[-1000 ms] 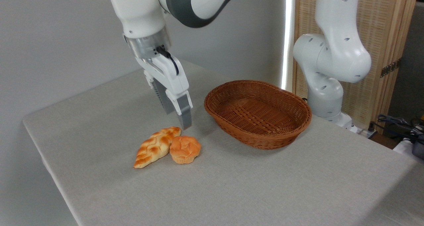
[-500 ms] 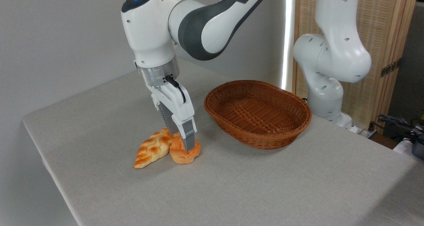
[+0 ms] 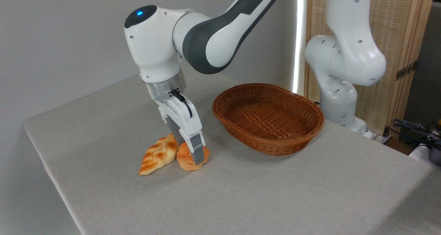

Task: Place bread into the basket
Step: 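Close the gripper around the round orange bun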

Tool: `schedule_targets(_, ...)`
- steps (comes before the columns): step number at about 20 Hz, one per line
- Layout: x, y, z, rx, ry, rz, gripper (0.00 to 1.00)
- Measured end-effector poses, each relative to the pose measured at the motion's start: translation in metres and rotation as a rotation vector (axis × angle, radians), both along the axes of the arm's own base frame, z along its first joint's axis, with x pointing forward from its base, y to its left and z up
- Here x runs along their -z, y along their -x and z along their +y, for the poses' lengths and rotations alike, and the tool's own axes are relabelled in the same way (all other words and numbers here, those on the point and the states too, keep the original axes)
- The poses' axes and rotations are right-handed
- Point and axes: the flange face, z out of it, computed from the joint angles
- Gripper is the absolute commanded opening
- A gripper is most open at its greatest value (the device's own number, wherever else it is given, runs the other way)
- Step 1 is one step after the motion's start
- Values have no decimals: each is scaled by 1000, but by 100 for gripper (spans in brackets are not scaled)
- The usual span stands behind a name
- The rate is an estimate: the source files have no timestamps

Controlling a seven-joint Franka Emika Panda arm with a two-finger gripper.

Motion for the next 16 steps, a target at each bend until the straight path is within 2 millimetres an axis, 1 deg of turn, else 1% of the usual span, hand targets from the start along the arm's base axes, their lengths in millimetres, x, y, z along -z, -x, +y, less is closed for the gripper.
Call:
schedule_targets(2,1,0,0,0,0,2,67)
schedule_targets(3,2,0,0,0,0,4,58)
schedule_targets(4,4,-1,0,0,-1,7,50)
schedule_targets(5,5,-1,0,0,-1,9,46)
schedule_targets(6,5,-1,0,0,-1,10,45)
schedule_targets(16,6,-1,-1,3,-1,10,43)
